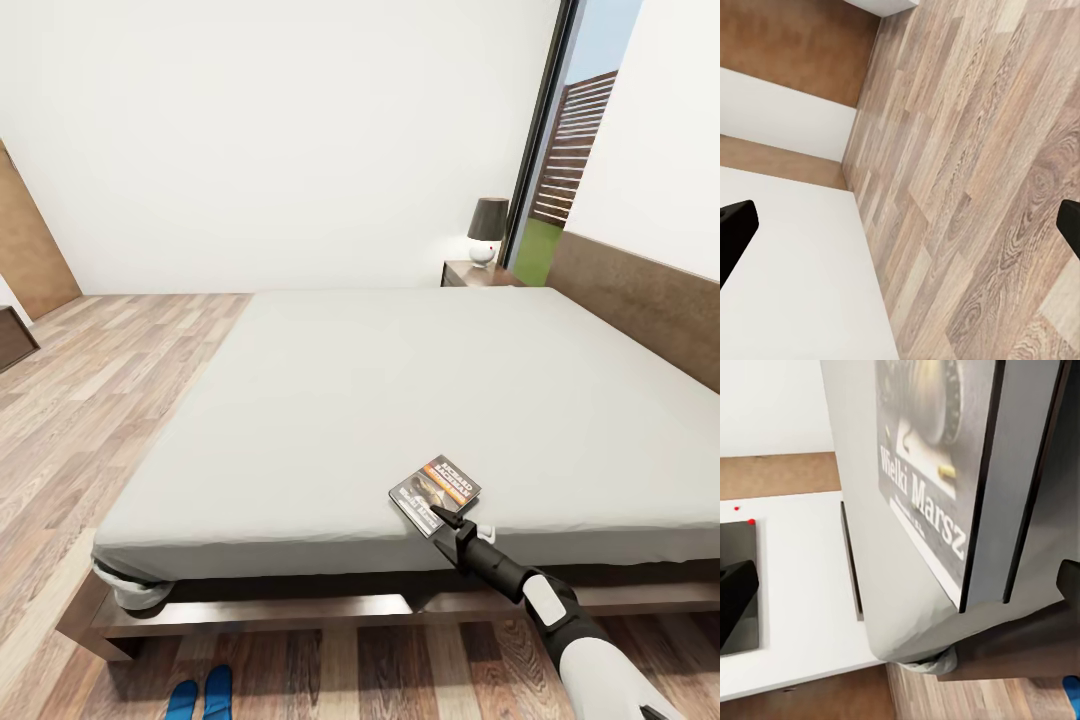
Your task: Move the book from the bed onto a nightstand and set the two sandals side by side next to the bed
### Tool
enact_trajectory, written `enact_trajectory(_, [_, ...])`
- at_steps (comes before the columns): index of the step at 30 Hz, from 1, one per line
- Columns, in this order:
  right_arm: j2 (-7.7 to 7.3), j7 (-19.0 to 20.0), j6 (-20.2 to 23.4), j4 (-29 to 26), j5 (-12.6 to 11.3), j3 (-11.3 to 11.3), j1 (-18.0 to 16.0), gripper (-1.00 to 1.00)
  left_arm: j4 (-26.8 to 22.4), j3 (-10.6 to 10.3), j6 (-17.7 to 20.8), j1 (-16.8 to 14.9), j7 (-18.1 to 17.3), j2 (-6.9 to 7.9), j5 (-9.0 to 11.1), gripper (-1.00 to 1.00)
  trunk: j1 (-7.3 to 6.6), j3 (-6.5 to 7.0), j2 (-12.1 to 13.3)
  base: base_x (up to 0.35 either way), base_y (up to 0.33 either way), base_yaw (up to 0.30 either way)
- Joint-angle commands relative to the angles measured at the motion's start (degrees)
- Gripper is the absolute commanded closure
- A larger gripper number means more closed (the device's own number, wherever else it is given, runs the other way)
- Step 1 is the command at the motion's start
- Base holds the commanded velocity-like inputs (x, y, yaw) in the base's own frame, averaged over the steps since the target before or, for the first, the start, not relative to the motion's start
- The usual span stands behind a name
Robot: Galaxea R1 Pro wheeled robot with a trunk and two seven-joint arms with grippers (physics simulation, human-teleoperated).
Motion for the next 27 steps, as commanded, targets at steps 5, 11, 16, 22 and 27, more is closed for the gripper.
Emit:
enact_trajectory(5, [-0.03,0.10,0.34,0.03,-0.06,0.09,-0.07,-1.00,-0.07,-0.02,-0.16,-0.01,0.05,0.00,0.50,-1.00,-0.01,-0.05,-0.02,0.000,0.000,0.000])
enact_trajectory(11, [-0.05,0.11,0.34,0.03,-0.06,0.52,-0.11,-1.00,-0.07,-0.02,-0.14,-0.01,0.05,0.00,0.50,-1.00,0.65,-0.58,-1.22,0.000,0.000,0.000])
enact_trajectory(16, [-0.06,0.11,0.31,0.03,-0.10,0.67,-0.12,-1.00,-0.07,-0.02,-0.14,-0.01,0.05,0.00,0.50,-1.00,1.75,-1.48,-3.23,0.000,0.000,0.000])
enact_trajectory(22, [-0.07,0.11,0.27,0.03,-0.11,0.76,-0.13,-1.00,-0.07,-0.02,-0.16,0.00,0.04,0.00,0.50,-1.00,1.75,-1.48,-3.23,0.000,0.000,0.000])
enact_trajectory(27, [-0.02,0.11,0.26,0.03,-0.13,0.80,-0.12,-1.00,-0.07,-0.02,-0.15,0.01,0.05,0.00,0.50,-1.00,1.75,-1.48,-3.23,0.000,0.000,0.000])
